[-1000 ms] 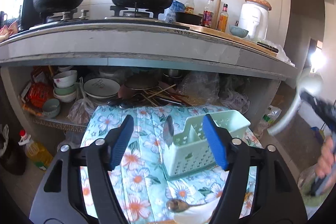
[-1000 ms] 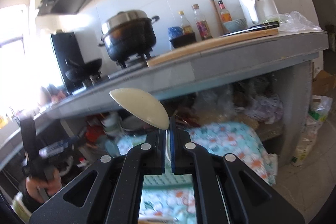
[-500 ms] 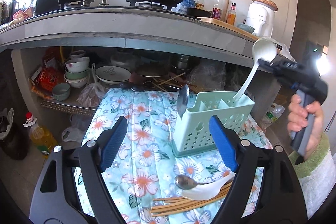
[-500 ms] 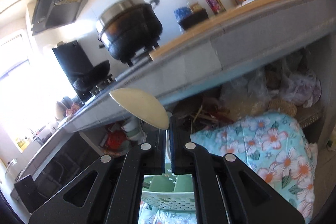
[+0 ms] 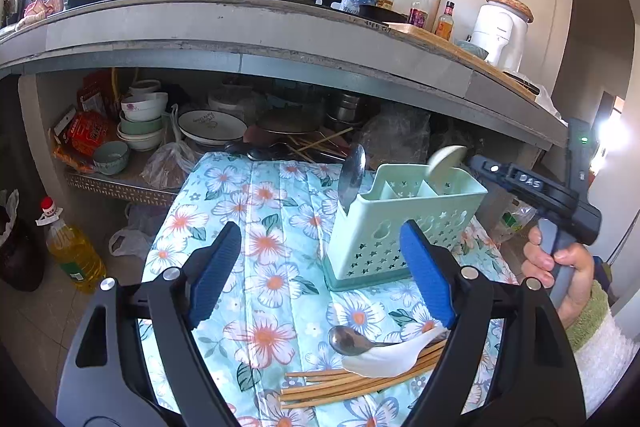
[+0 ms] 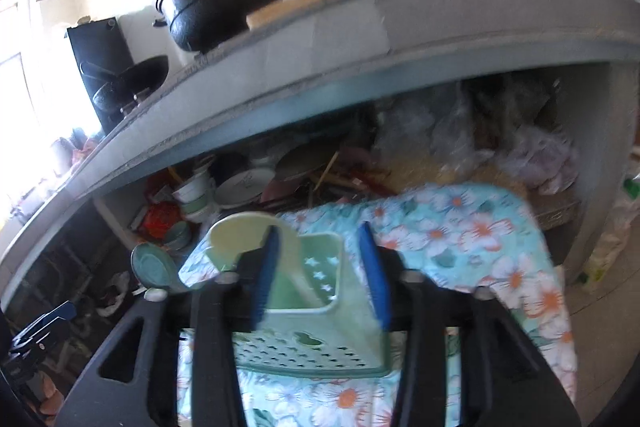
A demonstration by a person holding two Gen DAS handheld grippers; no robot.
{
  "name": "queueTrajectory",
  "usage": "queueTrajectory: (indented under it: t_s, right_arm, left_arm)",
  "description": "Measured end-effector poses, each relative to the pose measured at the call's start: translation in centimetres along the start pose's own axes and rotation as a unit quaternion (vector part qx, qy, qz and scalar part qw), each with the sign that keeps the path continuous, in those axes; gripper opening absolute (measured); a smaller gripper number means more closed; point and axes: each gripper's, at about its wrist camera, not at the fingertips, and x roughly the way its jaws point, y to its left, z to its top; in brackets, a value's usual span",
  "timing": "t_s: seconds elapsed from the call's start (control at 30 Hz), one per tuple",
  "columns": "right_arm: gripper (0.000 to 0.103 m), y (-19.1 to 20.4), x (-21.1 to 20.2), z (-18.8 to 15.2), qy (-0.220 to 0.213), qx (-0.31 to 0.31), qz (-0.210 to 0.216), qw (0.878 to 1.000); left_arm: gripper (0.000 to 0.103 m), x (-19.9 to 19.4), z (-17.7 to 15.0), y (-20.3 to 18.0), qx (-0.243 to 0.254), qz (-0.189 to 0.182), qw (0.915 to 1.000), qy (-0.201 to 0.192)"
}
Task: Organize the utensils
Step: 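Lower the white ceramic spoon into the green holder and open the right gripper, then move both grippers back to the remaining utensils on the quilt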
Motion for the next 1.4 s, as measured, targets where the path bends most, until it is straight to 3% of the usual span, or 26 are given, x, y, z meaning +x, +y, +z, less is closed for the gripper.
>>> queueTrajectory:
  t_s: [0.37,0.47,0.83,1.0,1.4]
  right_arm:
    - [0.046,-2.5,-5.0,-1.9,-0.006,0.042,-0.023,0.999]
    - [0.051,-2.2,-6.4,-3.3,0.0,0.033,-0.029,0.999]
    - [0.059,0.8,-8.5,-9.6,0.077,-0.015,-0.032,0.996]
    - [0.06,1.4,-8.5,-11.2,0.092,0.0,-0.037,0.995]
    - [0.064,1.0,-8.4,-14.4,0.134,-0.005,-0.04,0.99]
  left_arm:
    - [0.08,-0.1,-0.6,-0.4,0.004,-0.003,1.0,0.008]
    - [0.08,-0.2,-0.8,-0.6,0.006,-0.002,0.9999,0.011]
    - [0.08,-0.6,-2.1,-0.7,0.006,-0.002,0.9998,0.02]
    - [0.081,0.4,-2.9,-0.3,-0.005,0.001,0.9987,0.051]
    - [0.081,2.3,-5.5,0.0,-0.012,0.055,0.9915,0.118]
